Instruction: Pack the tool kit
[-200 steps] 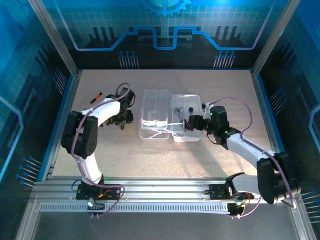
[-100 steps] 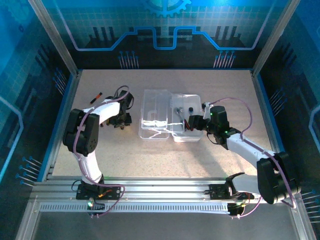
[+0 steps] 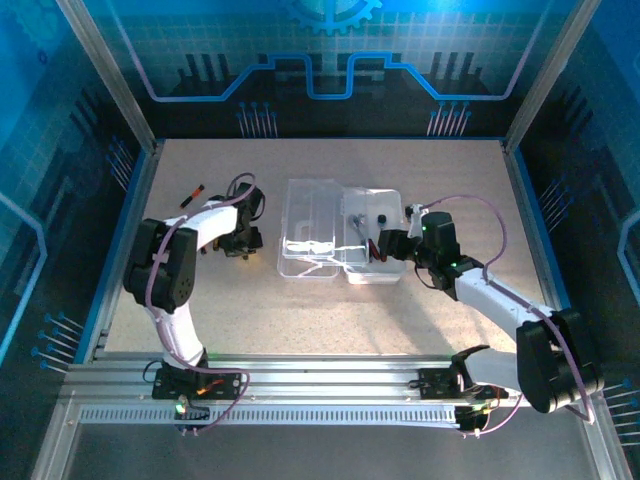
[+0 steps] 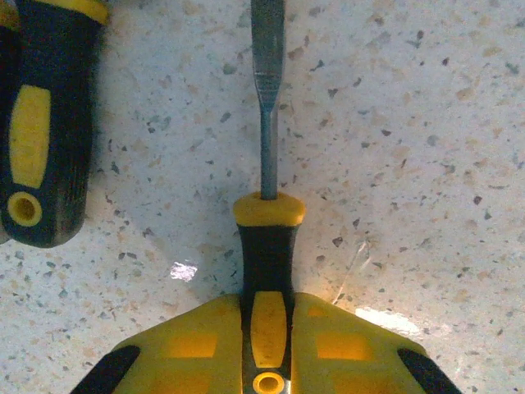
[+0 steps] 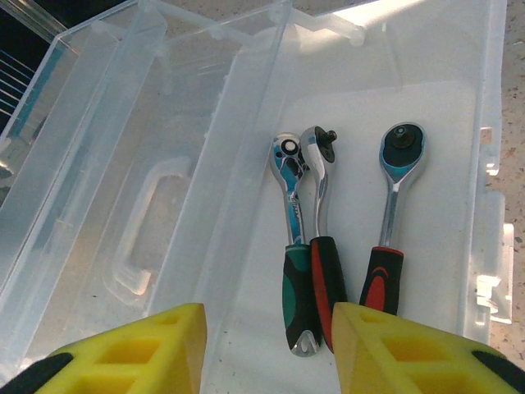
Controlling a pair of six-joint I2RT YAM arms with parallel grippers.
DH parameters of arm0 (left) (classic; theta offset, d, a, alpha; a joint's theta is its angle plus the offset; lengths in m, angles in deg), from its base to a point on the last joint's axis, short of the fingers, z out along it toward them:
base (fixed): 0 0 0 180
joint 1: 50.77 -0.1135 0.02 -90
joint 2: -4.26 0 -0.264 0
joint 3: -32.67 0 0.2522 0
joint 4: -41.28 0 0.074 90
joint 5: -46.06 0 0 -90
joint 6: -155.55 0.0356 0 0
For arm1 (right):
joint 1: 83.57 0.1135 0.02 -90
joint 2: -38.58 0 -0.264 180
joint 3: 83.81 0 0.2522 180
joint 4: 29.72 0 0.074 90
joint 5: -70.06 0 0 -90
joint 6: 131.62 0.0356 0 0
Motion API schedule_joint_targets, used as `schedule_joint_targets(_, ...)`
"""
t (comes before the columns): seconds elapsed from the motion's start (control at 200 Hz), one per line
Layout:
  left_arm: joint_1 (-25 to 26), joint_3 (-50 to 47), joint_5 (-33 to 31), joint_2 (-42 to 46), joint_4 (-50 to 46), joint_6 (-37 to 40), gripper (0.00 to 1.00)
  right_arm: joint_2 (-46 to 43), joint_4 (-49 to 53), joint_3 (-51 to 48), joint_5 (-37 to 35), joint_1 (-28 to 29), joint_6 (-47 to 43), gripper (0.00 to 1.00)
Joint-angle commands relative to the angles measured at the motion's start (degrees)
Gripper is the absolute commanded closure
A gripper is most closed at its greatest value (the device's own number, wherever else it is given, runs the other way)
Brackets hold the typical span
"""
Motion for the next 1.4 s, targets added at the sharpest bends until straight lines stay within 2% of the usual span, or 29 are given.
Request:
schedule_joint_targets(0.0, 1.00, -1.94, 1.38, 5.01, -0.83, 0.37, 0.88, -0.76, 0.25, 0.15, -1.16, 0.50, -0.97, 0.55)
schedule_joint_targets(0.15, 4.54, -2.17, -0.58, 14.15, -2.09, -0.08, 0.88, 0.18, 1.05, 0.84, -0.70, 0.03, -1.74, 0.54)
schedule_joint_targets(0.33, 6.83, -2.55, -0.77, 24.23, -1.87, -0.42, 0.89, 0.37, 4.86, 4.83, 4.76, -0.47, -1.00, 0.53)
schedule_joint_targets(0.51, 14.64, -2.16, -0.36, 29.19, -0.16, -1.64, 0.90, -2.30, 7.19, 8.32, 9.81, -0.51, 2.66, 0.52)
schedule_joint_targets(0.64, 21.51, -2.06, -1.45, 29.37, 3.61, -2.77, 0.92, -3.97, 6.01, 10.45, 13.20, -0.08, 7.12, 0.52)
schedule_joint_targets(0.81, 28.33, -4.47, 4.65, 27.50, 14.14, -6.28, 0.94, -3.68, 2.52, 13.47, 14.55, 2.09, 12.30, 0.51)
schedule_joint_targets(0.895, 31.36, -4.05, 6.40, 25.61, 16.42, -6.14, 0.94, -1.73, 1.93, 15.39, 14.39, 3.45, 13.17, 0.50)
schedule_joint_targets(1.111, 35.91, -2.23, 8.02, 21.18, 17.18, -6.54, 0.94, 4.71, -2.29, 18.87, 16.53, 5.48, 16.24, 0.51)
schedule_joint_targets(1.396, 36.80, -2.41, 7.92, 22.14, 16.79, -6.25, 0.94, 9.46, -3.27, 19.36, 14.18, 6.05, 18.57, 0.56)
